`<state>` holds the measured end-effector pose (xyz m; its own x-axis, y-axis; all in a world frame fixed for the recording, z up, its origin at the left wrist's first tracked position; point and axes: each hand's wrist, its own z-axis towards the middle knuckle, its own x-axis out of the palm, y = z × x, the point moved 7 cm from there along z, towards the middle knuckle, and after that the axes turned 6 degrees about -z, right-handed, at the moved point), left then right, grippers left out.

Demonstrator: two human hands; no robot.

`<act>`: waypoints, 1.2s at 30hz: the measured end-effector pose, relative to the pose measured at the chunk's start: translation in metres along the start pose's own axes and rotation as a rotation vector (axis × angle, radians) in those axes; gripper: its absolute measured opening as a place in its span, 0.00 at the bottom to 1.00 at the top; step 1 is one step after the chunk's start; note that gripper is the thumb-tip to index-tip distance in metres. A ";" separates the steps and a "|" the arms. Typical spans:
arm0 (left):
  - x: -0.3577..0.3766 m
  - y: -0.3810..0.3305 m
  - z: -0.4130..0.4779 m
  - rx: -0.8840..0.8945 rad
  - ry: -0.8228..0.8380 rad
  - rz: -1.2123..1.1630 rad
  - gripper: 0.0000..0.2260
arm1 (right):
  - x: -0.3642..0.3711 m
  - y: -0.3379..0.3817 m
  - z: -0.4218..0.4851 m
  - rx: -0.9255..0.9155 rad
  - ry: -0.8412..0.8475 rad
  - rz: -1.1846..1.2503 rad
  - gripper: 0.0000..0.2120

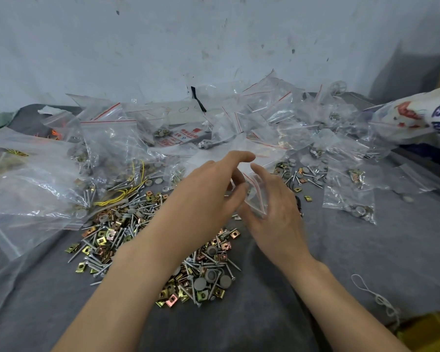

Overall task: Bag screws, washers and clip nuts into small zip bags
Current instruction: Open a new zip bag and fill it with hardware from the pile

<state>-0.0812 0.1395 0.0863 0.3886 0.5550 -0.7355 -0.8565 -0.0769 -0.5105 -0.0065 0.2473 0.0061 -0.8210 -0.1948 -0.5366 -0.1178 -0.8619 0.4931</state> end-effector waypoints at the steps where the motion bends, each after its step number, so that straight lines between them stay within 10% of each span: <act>1: 0.000 0.001 -0.001 -0.011 -0.001 -0.023 0.18 | 0.000 0.000 0.000 0.003 0.000 -0.003 0.30; 7: -0.013 0.024 -0.003 -0.128 -0.044 -0.071 0.16 | -0.003 0.004 0.000 0.002 -0.011 -0.009 0.28; 18: 0.048 0.052 -0.032 -0.218 0.397 0.266 0.13 | -0.003 0.004 0.001 0.055 0.027 0.011 0.28; 36: 0.063 0.041 -0.025 -0.099 0.306 0.454 0.12 | -0.002 0.003 0.002 0.040 0.017 0.009 0.28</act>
<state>-0.0829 0.1510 0.0080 0.0814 0.1828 -0.9798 -0.9305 -0.3382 -0.1404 -0.0061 0.2458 0.0098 -0.8123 -0.2108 -0.5438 -0.1331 -0.8408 0.5247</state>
